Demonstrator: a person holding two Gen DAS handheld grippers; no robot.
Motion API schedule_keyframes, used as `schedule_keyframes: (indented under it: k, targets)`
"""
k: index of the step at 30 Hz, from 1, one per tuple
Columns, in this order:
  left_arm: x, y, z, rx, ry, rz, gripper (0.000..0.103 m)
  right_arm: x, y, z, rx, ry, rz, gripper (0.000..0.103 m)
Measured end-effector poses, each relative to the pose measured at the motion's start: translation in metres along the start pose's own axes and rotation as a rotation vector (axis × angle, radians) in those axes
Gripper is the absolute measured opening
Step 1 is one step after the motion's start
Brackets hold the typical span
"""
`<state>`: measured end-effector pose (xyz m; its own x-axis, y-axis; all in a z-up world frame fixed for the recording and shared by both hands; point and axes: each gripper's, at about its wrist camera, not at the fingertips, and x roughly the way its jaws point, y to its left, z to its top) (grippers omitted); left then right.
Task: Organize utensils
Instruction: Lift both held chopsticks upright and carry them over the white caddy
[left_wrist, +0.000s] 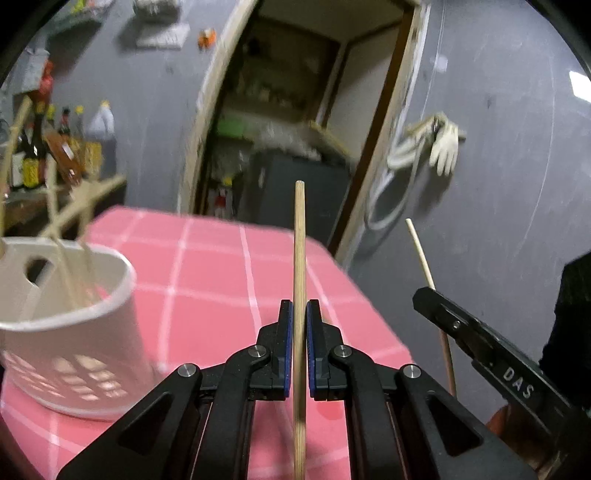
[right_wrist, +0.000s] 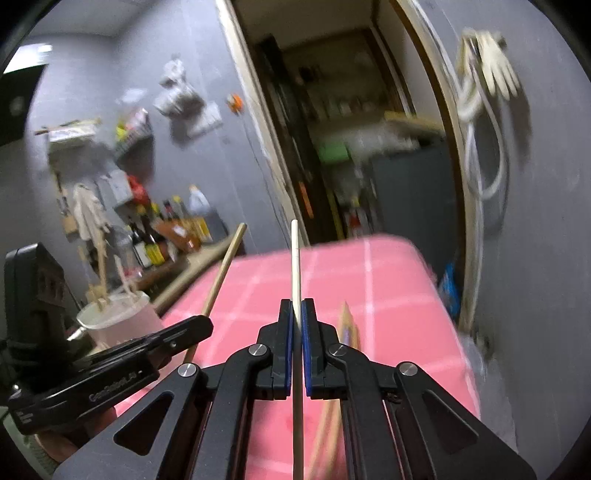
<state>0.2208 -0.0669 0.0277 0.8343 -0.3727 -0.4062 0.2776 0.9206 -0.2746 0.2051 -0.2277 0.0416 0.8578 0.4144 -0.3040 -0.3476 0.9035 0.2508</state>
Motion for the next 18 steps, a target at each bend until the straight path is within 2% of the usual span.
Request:
schedule_keyframes:
  k: [6,11,18]
  targets:
    - [-0.049,0.010,0.022,0.008,-0.166,0.017,0.005,0.000,0.036,0.019,-0.019,-0.138,0.106,0.003]
    - [-0.083,0.032,0.043,0.005,-0.283,0.059,0.005,0.012,0.068,0.034,-0.029,-0.203,0.185,0.003]
    - [-0.116,0.079,0.061,-0.020,-0.383,0.149,0.005,0.039,0.111,0.043,-0.015,-0.282,0.253,0.003]
